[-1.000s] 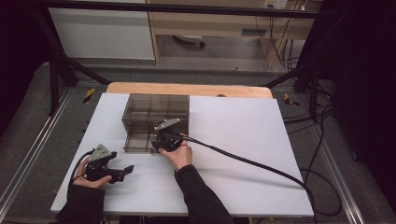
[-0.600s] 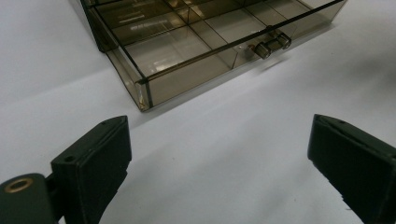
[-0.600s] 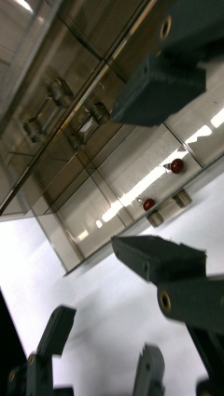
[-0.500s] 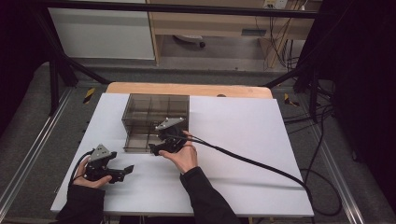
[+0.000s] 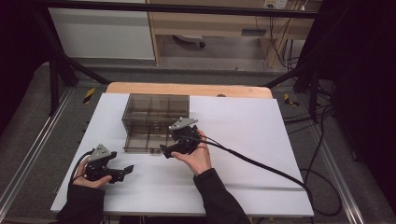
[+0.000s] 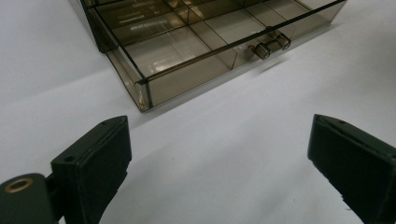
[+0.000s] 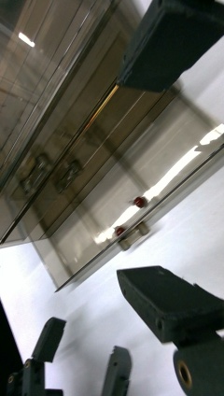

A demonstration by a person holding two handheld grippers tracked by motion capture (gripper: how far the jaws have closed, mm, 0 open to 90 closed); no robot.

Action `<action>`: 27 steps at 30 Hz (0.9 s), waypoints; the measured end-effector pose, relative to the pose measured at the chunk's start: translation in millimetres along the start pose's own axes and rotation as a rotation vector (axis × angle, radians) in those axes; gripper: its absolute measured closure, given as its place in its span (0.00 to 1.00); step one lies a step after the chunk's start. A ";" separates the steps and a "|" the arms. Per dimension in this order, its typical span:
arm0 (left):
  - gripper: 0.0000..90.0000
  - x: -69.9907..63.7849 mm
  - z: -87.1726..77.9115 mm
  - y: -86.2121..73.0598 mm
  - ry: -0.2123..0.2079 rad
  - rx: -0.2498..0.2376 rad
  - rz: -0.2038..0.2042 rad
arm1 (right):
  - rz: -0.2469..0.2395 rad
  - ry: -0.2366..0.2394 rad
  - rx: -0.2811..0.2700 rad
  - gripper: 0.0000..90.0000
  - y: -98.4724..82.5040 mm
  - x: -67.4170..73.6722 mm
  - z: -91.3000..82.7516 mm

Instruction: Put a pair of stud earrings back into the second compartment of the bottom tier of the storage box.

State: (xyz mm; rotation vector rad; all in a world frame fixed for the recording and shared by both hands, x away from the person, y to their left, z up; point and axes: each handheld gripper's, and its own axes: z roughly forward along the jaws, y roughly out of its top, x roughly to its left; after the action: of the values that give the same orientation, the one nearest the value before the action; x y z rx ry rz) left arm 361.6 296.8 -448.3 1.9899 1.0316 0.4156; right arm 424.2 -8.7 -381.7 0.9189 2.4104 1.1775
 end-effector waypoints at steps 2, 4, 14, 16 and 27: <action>0.07 -0.1 -0.2 0.2 -0.002 0.000 0.000 | 0.005 -0.006 -0.001 0.06 -2.9 -4.6 -6.0; 0.07 0.0 0.0 0.2 -0.003 0.000 -0.001 | 0.005 -0.017 0.002 0.04 -5.6 -9.1 -11.5; 0.07 0.2 -0.1 0.2 -0.007 0.001 -0.002 | 0.056 -0.025 0.019 0.01 -25.9 -35.3 -34.7; 0.07 0.3 0.1 0.0 -0.008 0.000 -0.003 | 0.073 -0.035 0.014 0.01 -31.9 -41.8 -39.2; 0.08 0.2 0.2 -0.2 -0.014 0.004 -0.001 | 0.121 -0.035 -0.016 0.00 -76.9 -79.6 -69.8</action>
State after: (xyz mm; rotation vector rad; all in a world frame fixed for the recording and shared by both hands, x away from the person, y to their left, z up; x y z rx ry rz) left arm 361.7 296.9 -448.6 1.9930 1.0254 0.3994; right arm 415.8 -138.0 -399.8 1.0840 2.3429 1.2101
